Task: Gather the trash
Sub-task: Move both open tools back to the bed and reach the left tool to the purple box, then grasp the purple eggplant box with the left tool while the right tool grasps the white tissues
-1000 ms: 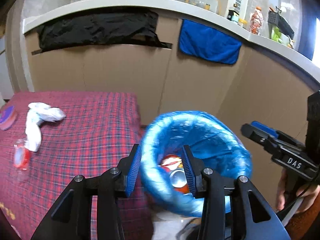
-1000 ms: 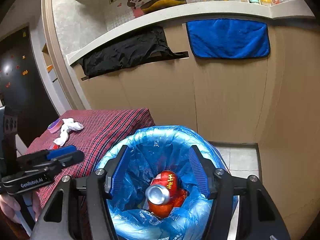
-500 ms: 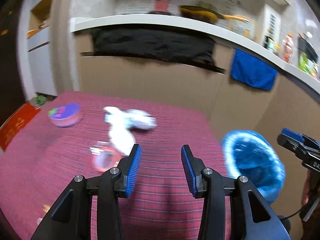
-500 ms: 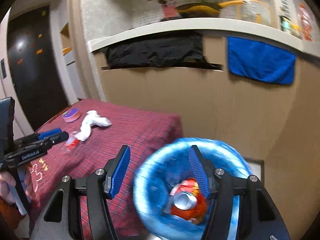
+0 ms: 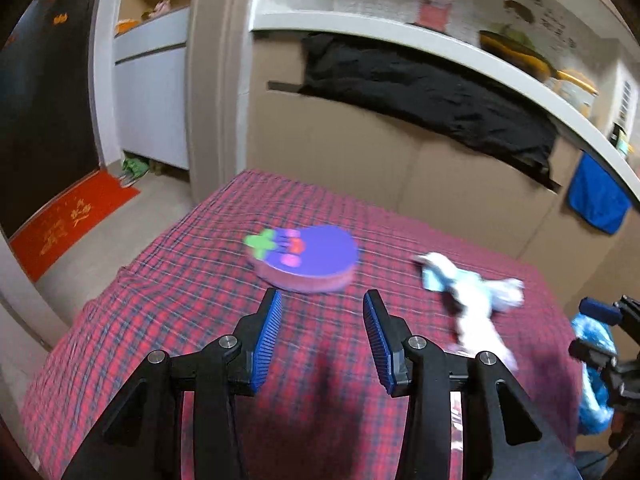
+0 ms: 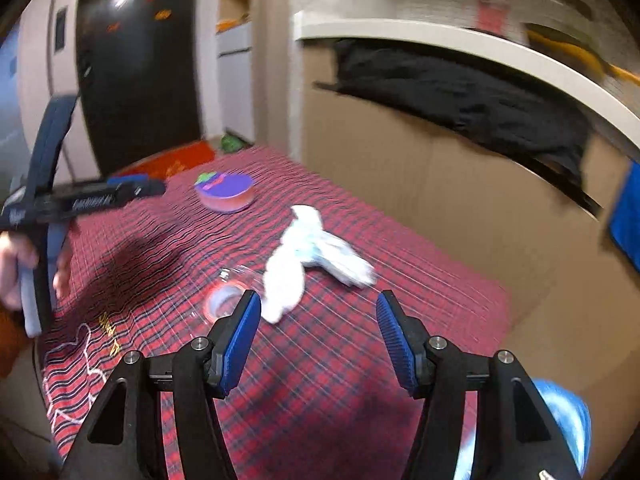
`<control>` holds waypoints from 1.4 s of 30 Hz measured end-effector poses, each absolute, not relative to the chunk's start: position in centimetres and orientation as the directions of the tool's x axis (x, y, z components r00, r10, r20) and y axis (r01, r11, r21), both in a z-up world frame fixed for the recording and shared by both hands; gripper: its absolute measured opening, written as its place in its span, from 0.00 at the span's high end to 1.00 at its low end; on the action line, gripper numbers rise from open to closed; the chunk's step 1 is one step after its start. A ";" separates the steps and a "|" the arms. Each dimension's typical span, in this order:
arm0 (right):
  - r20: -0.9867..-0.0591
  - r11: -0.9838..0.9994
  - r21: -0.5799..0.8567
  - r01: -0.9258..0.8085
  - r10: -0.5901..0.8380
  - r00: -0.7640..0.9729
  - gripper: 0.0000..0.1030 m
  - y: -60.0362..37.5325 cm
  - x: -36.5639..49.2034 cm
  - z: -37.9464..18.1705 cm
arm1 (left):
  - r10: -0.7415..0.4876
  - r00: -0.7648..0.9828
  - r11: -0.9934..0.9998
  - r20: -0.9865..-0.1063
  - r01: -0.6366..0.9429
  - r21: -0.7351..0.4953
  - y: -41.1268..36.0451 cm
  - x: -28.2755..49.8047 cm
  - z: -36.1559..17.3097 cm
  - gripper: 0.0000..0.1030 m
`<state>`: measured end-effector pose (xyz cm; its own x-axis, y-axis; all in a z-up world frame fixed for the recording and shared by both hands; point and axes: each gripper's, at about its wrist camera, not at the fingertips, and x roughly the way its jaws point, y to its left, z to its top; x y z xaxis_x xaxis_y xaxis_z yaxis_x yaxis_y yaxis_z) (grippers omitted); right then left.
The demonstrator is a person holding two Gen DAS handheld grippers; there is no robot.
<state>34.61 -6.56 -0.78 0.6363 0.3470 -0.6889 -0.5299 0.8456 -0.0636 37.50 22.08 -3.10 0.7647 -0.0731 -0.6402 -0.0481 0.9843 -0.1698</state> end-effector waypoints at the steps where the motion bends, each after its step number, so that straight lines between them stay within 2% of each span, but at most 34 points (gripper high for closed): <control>1: -0.697 0.837 -0.078 -0.541 0.342 0.630 0.46 -5.3 35.5 -1.2 | -0.085 0.757 0.982 -0.648 -0.047 -0.184 22.9 38.5 -3.4 0.58; 8: -0.719 0.847 -0.141 -0.513 0.269 0.641 0.47 0.6 42.7 -4.1 | -0.123 0.728 0.977 -0.675 -0.031 -0.212 25.8 46.1 -5.0 0.58; 13: -0.828 0.874 -0.091 -0.478 0.201 0.524 0.49 0.1 46.0 -8.0 | -0.160 0.695 0.956 -0.701 -0.068 -0.285 27.7 51.1 -6.6 0.58; 15: -0.826 0.885 -0.030 -0.465 0.240 0.510 0.53 -1.4 45.6 -8.3 | -0.172 0.675 0.944 -0.717 -0.097 -0.317 28.5 52.6 -7.7 0.58; 16: -0.826 0.889 0.001 -0.457 0.259 0.501 0.64 -2.1 45.5 -8.1 | -0.176 0.666 0.938 -0.725 -0.109 -0.328 28.8 52.9 -8.1 0.58; 20: -0.801 0.908 -0.031 -0.418 0.227 0.554 0.69 -4.8 43.5 -6.0 | -0.287 0.611 0.903 -0.738 -0.084 -0.421 29.2 52.5 -9.3 0.58; 24: -0.793 0.896 -0.036 -0.442 0.243 0.558 0.69 -6.6 40.8 -4.5 | -0.353 0.645 0.889 -0.677 0.006 -0.458 28.3 48.3 -7.6 0.56; 27: -0.789 0.899 0.000 -0.438 0.269 0.552 0.69 -7.7 39.3 -3.6 | -0.370 0.646 0.907 -0.668 0.095 -0.411 26.7 45.1 -6.0 0.50; 33: -0.781 0.899 0.038 -0.436 0.299 0.549 0.69 -8.0 37.6 -3.5 | -0.290 0.683 0.956 -0.671 0.238 -0.171 22.6 40.3 -4.2 0.48; 39: -0.779 0.896 0.056 -0.440 0.315 0.542 0.68 -8.5 36.3 -3.3 | -0.250 0.663 0.949 -0.706 0.312 -0.043 21.0 39.8 -4.1 0.45; 42: -0.778 0.896 0.055 -0.441 0.315 0.544 0.68 -8.6 35.6 -3.2 | -0.188 0.656 0.948 -0.731 0.316 0.039 20.3 40.4 -4.8 0.45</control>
<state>35.55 -8.59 -3.16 0.5438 0.3151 -0.7778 -0.4410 0.8959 0.0546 40.40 20.28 -4.77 0.6558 -0.1883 -0.7311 0.3161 0.9479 0.0394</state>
